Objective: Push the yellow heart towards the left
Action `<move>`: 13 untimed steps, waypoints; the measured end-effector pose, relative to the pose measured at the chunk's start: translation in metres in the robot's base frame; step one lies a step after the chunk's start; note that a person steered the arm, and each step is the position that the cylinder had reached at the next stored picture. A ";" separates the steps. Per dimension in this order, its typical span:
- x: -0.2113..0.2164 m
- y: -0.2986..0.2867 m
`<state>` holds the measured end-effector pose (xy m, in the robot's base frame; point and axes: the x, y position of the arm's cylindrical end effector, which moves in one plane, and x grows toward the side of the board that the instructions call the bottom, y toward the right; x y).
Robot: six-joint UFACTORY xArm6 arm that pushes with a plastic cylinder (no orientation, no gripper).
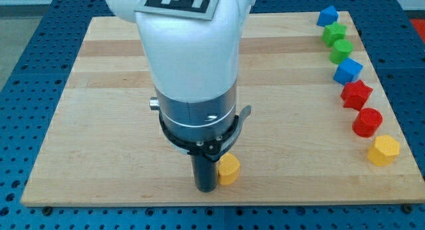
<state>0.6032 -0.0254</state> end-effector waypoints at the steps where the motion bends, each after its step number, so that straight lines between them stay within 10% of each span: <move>1: 0.000 -0.010; 13: 0.004 0.164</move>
<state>0.6074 0.1390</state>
